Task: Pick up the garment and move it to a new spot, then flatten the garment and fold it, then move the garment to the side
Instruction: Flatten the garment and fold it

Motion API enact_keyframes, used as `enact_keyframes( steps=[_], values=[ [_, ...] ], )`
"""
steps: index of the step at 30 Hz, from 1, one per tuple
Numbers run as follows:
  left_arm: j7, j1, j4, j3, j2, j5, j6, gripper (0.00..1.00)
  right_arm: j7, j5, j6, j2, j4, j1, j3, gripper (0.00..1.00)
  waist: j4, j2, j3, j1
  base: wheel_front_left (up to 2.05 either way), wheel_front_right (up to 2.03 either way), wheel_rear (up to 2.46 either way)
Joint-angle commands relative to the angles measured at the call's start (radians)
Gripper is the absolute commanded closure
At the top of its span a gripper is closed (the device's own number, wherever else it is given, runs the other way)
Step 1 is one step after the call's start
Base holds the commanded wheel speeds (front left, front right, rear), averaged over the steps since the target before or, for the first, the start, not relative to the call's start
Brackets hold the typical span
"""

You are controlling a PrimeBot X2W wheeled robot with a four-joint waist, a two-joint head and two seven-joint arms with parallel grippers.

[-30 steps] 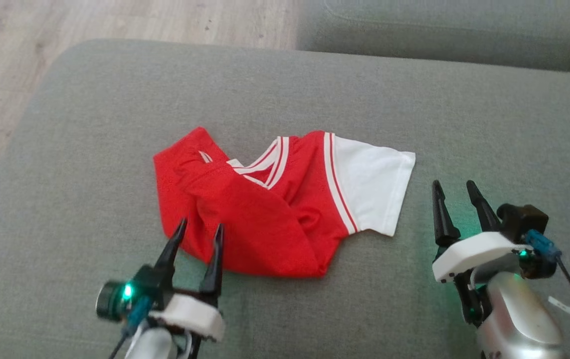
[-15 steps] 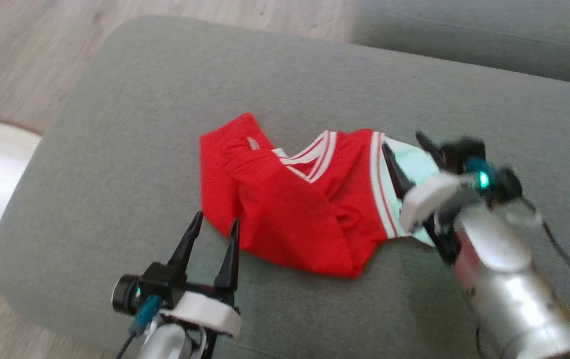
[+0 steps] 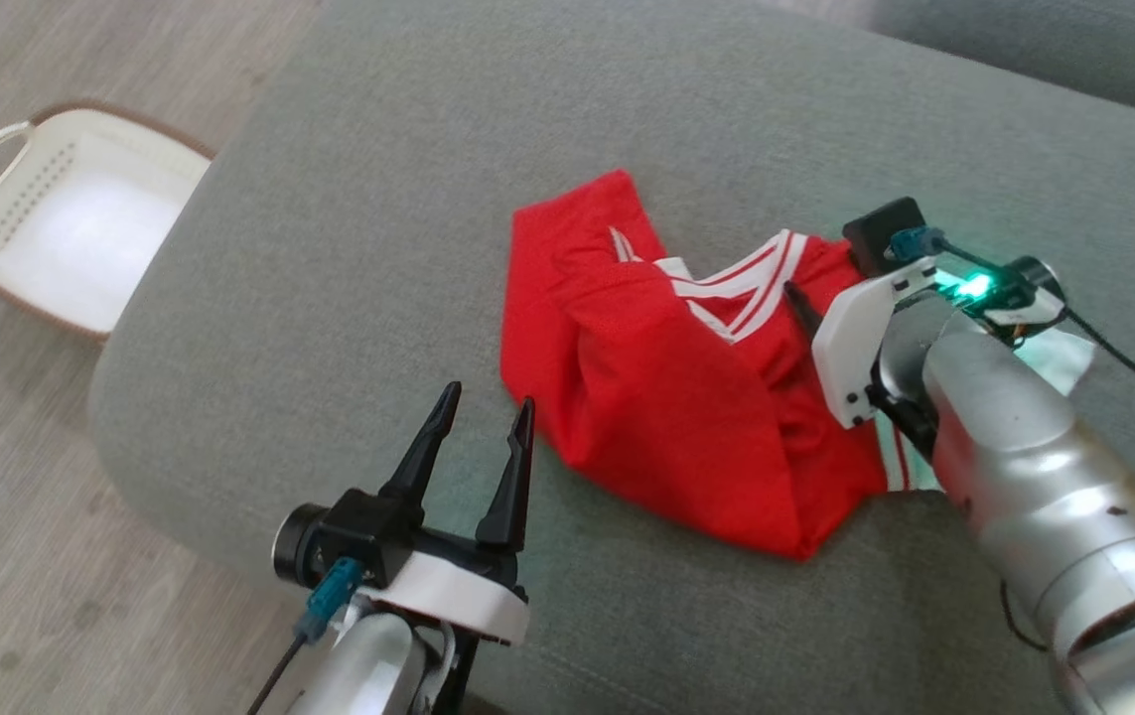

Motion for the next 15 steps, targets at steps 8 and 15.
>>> enact_keyframes(
  steps=[8,15],
  values=[
    [-0.005,-0.046,-0.034,0.011,0.007,-0.018,0.013,0.00,0.089,0.069,-0.001,-0.050,0.042,-0.054,0.097,0.18,0.031,0.0000,0.032,-0.0002,0.00,0.00,0.00],
    [-0.005,-0.048,-0.034,0.023,0.007,-0.016,0.017,0.00,0.010,0.118,-0.001,-0.123,0.058,-0.091,0.051,1.00,0.010,0.0000,0.041,-0.0002,0.00,0.00,0.00]
  ],
)
